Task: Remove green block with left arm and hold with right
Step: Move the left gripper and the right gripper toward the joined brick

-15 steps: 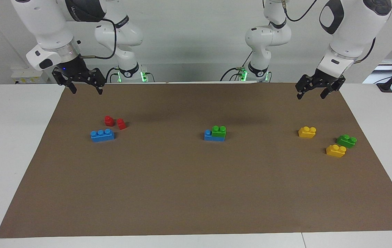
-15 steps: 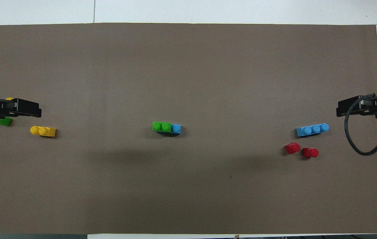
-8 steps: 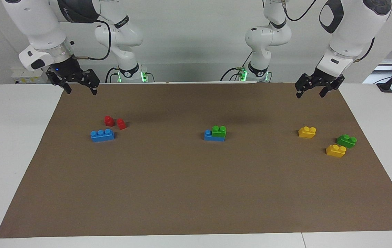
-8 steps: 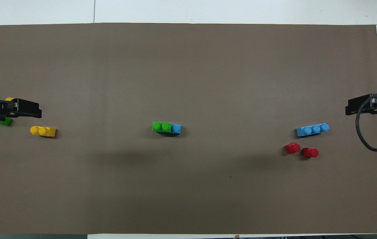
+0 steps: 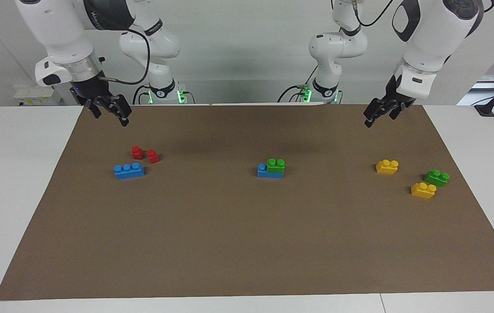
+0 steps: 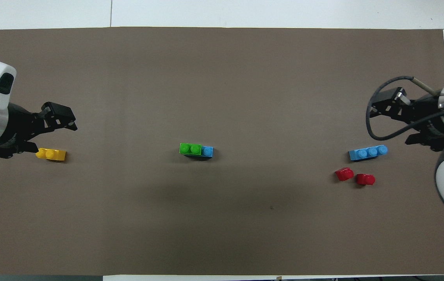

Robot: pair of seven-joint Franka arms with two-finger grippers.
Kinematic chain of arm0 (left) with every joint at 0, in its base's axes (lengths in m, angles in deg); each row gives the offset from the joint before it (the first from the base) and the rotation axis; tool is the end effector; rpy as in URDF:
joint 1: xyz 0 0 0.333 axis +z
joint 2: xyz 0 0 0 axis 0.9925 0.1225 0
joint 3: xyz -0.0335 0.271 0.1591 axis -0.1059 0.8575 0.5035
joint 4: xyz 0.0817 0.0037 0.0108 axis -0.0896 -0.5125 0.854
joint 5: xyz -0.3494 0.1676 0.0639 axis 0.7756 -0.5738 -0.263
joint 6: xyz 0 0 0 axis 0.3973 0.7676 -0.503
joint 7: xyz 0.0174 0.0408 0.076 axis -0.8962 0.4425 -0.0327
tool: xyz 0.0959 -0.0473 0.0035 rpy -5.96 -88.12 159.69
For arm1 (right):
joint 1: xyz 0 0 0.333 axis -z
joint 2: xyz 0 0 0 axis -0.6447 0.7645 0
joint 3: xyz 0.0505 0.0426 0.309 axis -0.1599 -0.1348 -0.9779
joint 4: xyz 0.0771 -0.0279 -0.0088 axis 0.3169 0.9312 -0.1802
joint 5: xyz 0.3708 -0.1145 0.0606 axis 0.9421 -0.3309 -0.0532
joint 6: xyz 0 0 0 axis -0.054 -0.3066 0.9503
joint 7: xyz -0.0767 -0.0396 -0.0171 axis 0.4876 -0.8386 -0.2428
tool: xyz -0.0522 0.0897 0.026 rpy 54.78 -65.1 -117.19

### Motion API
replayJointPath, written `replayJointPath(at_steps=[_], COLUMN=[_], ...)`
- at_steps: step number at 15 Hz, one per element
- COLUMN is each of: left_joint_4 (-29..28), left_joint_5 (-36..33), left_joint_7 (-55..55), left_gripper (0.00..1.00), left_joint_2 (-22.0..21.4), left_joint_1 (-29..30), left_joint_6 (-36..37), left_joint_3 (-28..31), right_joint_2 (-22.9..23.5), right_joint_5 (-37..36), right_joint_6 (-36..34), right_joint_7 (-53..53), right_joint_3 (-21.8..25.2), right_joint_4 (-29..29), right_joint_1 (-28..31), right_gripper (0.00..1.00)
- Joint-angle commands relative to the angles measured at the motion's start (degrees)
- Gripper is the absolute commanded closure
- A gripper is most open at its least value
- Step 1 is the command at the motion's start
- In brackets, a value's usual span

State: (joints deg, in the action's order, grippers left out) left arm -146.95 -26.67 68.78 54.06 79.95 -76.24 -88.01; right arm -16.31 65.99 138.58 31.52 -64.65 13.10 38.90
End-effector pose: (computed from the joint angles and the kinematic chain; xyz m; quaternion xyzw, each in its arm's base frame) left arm 0.5200 -0.0992 0.5889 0.9675 0.2511 -0.0133 0.0273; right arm 0.5356 0.0687 0.5929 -0.9286 0.3695 0.0051 0.0355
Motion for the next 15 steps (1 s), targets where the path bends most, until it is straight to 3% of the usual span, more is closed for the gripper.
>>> replayJointPath(at_steps=[1, 5, 9, 15], left_joint_4=[-2.8, -5.8, -8.5, -7.7], left_joint_5=[2.8, 2.9, 2.9, 2.2], left_joint_7=[12.8, 33.4, 43.4, 61.1], left_gripper=[0.00, 0.00, 0.00, 0.00], left_joint_2=[-1.6, -1.9, -1.6, 5.3], left_joint_1=[-2.1, -6.7, -11.5, -17.1], left_joint_6=[-3.0, -8.8, -13.0, -18.9], left_joint_3=[0.7, 0.7, 0.7, 0.7], right_joint_2=[-0.2, -0.2, 0.5, 1.8], right_joint_5=[4.2, 10.6, 16.8, 18.9], right_joint_6=[2.5, 6.2, 11.2, 18.6], right_joint_7=[-10.5, -23.4, -30.4, -33.9], right_joint_3=[0.0, 0.0, 0.0, 0.0], right_joint_4=[3.0, 7.9, 12.0, 16.4], right_joint_1=[-1.2, -5.4, -8.1, -14.0], right_gripper=[0.04, 0.04, 0.04, 0.04])
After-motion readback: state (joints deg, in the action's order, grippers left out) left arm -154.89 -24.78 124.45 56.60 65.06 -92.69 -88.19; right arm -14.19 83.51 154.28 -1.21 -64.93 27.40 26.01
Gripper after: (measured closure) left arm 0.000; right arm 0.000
